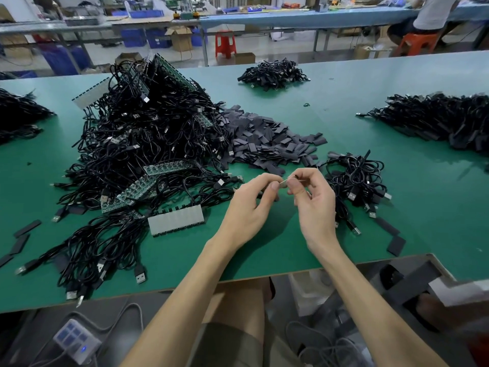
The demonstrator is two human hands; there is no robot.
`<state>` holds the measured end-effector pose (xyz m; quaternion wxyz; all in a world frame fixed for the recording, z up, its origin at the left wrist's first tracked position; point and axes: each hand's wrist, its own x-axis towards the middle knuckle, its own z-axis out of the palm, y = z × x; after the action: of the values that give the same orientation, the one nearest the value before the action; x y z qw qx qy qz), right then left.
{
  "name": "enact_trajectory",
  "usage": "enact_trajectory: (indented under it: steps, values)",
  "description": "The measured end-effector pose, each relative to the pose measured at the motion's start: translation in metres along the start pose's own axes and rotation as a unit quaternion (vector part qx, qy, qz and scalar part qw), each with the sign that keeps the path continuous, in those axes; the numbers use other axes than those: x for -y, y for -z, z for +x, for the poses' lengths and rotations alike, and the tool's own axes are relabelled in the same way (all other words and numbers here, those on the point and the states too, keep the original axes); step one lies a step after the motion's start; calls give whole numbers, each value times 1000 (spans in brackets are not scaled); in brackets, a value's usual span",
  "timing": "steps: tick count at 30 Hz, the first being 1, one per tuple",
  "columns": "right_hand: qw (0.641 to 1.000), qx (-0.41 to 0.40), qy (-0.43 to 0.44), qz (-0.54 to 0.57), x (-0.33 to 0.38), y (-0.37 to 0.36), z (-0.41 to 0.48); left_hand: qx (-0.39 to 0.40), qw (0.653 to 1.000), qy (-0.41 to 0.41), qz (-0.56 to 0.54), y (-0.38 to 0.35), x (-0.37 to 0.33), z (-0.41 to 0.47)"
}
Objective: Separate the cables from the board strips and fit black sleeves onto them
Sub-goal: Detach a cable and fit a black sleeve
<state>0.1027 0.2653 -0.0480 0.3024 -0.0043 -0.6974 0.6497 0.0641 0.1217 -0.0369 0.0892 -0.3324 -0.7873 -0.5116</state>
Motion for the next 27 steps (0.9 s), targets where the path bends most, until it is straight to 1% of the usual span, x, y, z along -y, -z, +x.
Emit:
enact_trajectory:
  steps: [3, 7, 11, 15, 19, 23, 27]
  values:
    - [1000, -13, 0, 21, 2, -1, 0, -9, 1000, 10, 2, 0, 2, 0]
    - [998, -15, 2, 61, 6, -1, -1, 0, 998, -17, 62, -2, 5, 0]
    - [998, 4, -1, 59, 6, -2, -2, -31, 996, -29, 73, -1, 8, -2]
    - [997, 48, -15, 53, 7, -4, -2, -57, 997, -32, 48, 1, 6, -2]
    - [997, 70, -26, 21, 7, -6, -2, -36, 997, -38, 55, 0, 5, -3]
    - [997, 56, -49, 15, 6, -5, -2, -20, 996, -41, 70, -1, 5, -4]
    - [995, 38, -90, 17, 4, -8, -1, -2, 996, -25, 85, -2, 5, -4]
